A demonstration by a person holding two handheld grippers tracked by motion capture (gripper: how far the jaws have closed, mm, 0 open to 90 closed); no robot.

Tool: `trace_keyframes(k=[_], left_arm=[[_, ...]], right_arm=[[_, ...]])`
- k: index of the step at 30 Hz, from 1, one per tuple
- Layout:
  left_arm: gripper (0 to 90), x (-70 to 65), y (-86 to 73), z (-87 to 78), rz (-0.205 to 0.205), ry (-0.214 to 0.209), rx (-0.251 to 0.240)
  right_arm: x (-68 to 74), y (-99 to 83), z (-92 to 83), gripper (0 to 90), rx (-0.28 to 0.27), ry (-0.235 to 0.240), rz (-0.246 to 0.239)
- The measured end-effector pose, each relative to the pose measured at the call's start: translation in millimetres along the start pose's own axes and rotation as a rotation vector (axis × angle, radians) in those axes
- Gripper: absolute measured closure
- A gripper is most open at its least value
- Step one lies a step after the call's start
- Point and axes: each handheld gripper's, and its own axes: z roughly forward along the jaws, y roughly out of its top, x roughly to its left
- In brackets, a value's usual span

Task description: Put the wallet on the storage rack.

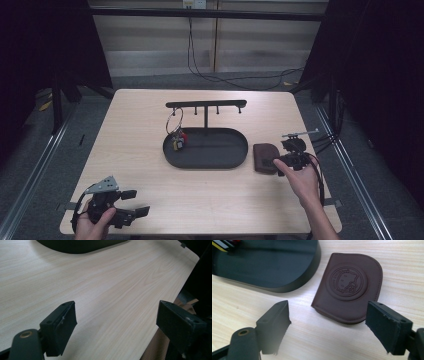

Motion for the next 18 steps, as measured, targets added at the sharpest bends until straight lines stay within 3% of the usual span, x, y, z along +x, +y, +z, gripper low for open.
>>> trace_keyframes(k=[9,14,18], left_arm=[[16.4,1.6,0.6,-2.5,0.004,-0.015,-0.001],[16.4,2.2,0.9,-2.9,0.003,-0.011,0.001],[16.4,2.7,0.9,-4.3,0.004,-0.010,-0.001]], right_arm=[[-1.1,21.9,8.2,19.4,0.102,-0.060,0.018],[-5.0,36.9,22.0,22.8,0.203,-0.073,0.022],[-8.9,41.7,28.7,23.8,0.227,-0.075,0.040]])
